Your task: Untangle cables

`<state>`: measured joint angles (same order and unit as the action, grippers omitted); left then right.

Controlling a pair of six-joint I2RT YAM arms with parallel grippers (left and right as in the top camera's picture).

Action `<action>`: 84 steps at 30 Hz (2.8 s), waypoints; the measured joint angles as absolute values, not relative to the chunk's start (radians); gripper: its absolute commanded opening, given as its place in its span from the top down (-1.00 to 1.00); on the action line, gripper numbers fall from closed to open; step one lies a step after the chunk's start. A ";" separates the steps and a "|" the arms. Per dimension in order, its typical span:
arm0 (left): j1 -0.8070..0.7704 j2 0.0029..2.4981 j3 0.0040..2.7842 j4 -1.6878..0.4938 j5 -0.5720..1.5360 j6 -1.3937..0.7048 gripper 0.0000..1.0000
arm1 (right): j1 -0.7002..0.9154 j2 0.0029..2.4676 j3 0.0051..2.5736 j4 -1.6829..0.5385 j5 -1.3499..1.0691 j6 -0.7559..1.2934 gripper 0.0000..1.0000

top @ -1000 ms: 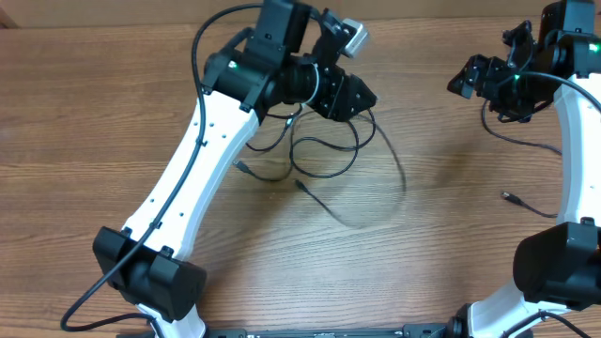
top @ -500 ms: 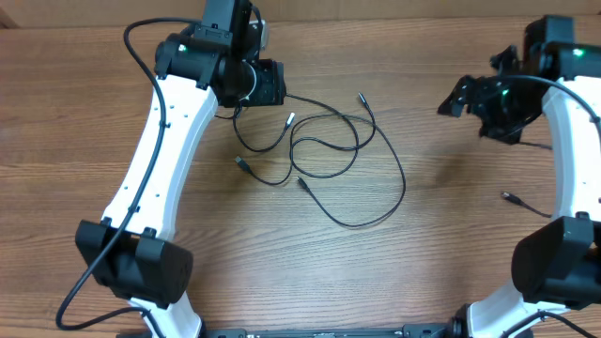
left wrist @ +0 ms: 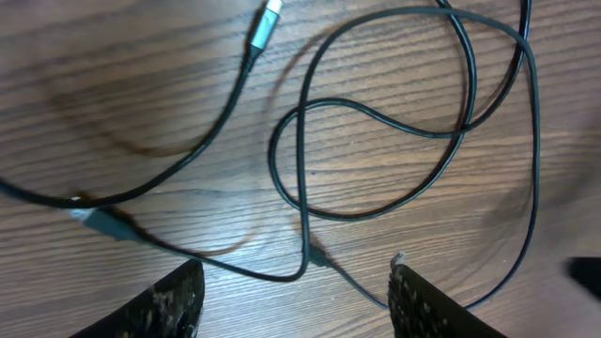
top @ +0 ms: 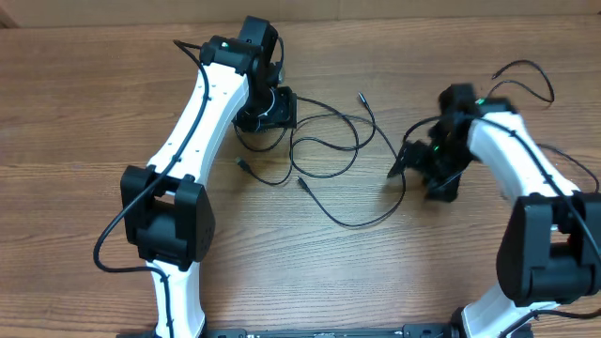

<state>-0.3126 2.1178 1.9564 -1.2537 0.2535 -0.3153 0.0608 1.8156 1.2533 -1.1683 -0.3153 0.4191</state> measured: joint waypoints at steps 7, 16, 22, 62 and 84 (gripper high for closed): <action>-0.347 2.177 1.956 -1.250 0.270 -0.315 -0.27 | 0.133 1.815 1.064 -0.936 -0.371 0.580 0.20; -0.367 2.186 1.956 -1.242 0.277 -0.315 -0.27 | 0.153 1.811 0.980 -0.768 -0.415 0.695 0.93; -0.367 2.186 1.956 -1.219 0.276 -0.315 -0.25 | 0.151 1.811 1.021 -0.765 -0.415 0.622 0.93; -0.487 2.194 1.813 -0.704 0.850 -0.401 0.00 | 0.071 1.811 1.214 -0.844 -0.408 0.430 0.88; -0.294 2.098 1.813 -0.945 0.637 -0.268 0.11 | 0.072 1.811 1.214 -0.732 -0.563 0.751 0.24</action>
